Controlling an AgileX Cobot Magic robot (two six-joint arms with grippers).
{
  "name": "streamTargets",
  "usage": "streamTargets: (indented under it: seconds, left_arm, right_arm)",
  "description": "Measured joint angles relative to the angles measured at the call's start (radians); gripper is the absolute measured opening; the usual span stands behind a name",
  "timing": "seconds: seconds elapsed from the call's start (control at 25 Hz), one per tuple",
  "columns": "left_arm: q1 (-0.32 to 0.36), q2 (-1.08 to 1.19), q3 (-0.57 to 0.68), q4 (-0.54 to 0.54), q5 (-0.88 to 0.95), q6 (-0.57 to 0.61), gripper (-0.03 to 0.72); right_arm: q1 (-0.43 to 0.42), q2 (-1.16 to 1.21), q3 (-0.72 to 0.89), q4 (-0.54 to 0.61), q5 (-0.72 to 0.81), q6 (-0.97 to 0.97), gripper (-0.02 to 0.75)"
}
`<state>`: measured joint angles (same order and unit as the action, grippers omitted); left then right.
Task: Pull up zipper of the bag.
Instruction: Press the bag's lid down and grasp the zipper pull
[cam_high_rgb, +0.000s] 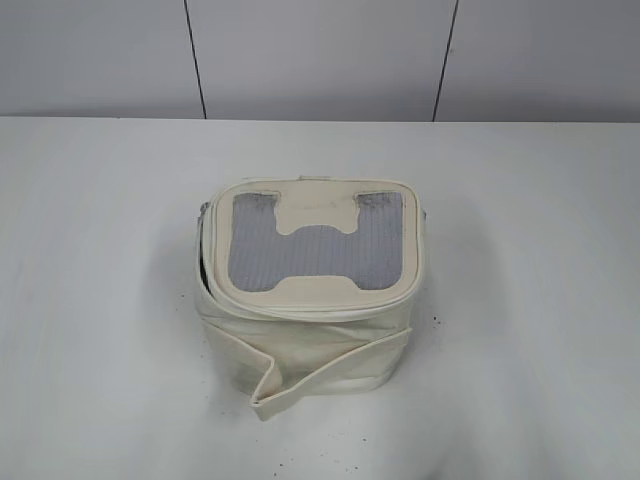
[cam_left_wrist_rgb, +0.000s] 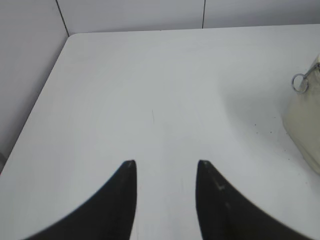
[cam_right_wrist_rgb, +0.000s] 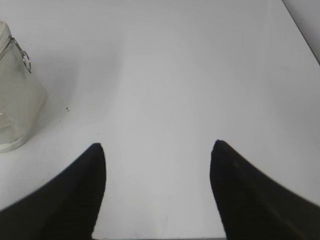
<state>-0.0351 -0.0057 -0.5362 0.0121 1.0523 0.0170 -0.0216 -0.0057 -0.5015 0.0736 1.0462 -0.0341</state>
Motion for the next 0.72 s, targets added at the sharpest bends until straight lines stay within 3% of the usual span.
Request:
streamTargets:
  seconds: [0.72]
  left_arm:
    - [0.0, 0.0, 0.0, 0.0, 0.0, 0.0, 0.308]
  right_arm:
    - [0.0, 0.0, 0.0, 0.0, 0.0, 0.0, 0.515]
